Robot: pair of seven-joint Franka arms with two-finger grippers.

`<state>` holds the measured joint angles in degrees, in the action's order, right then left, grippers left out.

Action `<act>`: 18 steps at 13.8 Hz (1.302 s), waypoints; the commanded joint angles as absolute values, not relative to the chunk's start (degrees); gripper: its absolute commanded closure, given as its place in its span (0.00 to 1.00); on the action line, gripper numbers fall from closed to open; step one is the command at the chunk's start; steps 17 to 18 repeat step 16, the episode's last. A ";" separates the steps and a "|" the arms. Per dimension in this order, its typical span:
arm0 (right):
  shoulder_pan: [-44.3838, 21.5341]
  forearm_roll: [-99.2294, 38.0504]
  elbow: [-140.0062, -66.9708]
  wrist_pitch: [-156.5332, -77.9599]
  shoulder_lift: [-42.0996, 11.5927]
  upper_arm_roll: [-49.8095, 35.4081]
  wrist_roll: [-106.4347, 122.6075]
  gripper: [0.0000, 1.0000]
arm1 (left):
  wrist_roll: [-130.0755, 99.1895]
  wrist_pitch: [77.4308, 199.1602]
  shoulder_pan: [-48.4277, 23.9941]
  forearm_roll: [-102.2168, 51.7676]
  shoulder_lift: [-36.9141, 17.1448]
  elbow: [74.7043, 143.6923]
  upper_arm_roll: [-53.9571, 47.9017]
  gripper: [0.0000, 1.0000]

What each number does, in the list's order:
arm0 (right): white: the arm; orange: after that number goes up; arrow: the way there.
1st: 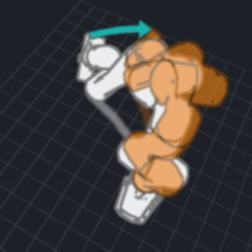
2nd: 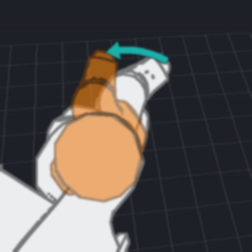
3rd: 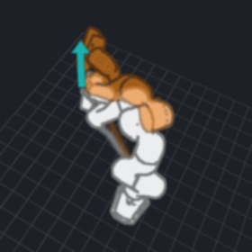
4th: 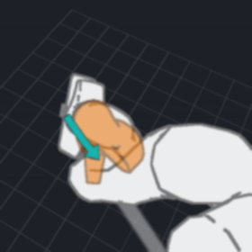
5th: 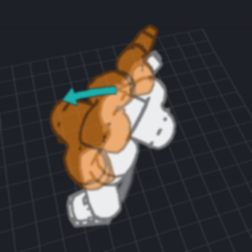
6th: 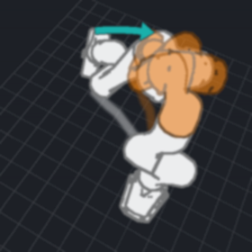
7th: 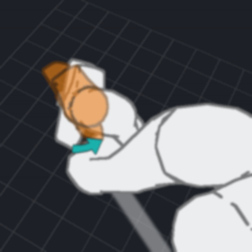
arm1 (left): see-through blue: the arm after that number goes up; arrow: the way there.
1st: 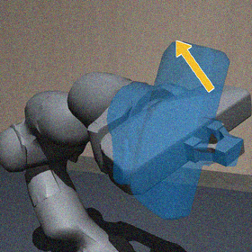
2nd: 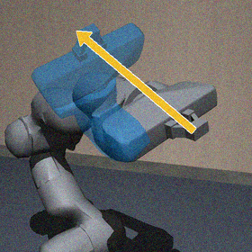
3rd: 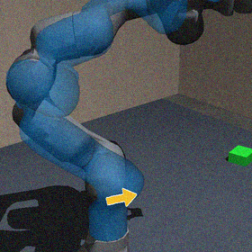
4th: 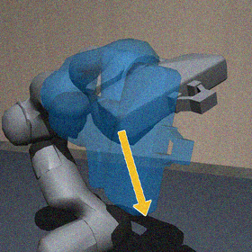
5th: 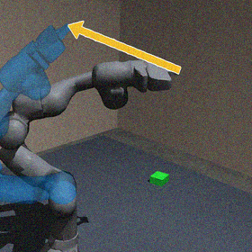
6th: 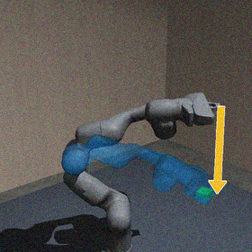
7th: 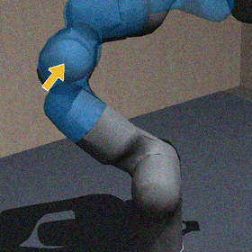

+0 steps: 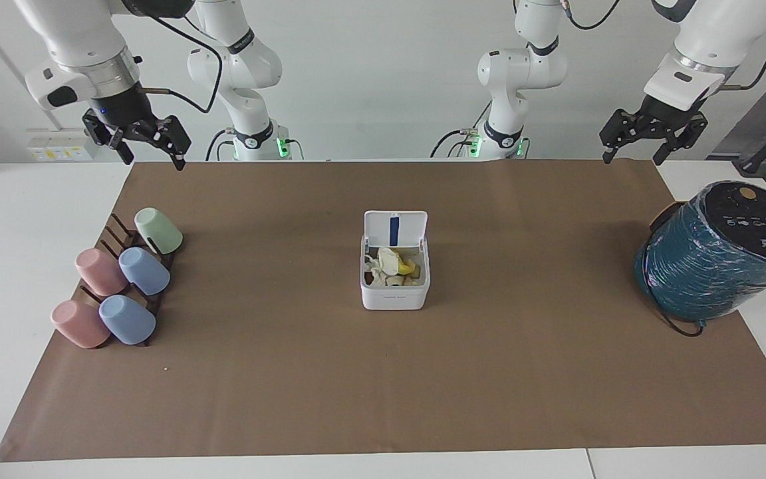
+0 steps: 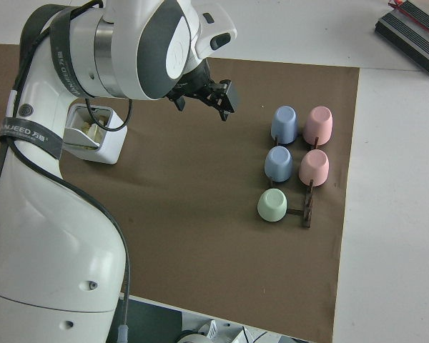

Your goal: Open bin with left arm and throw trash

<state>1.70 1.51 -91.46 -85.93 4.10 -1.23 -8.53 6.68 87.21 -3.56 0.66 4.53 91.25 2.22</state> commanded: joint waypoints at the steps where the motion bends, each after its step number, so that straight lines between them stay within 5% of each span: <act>1: 0.45 1.14 -92.99 -85.78 5.54 -0.80 -9.67 0.00 | 7.12 87.63 -3.52 0.26 6.06 92.99 2.20 0.00; 18: -0.09 1.23 -93.08 -85.69 5.80 0.00 -8.97 0.00 | 7.12 87.63 -3.52 0.26 6.06 92.99 2.20 0.00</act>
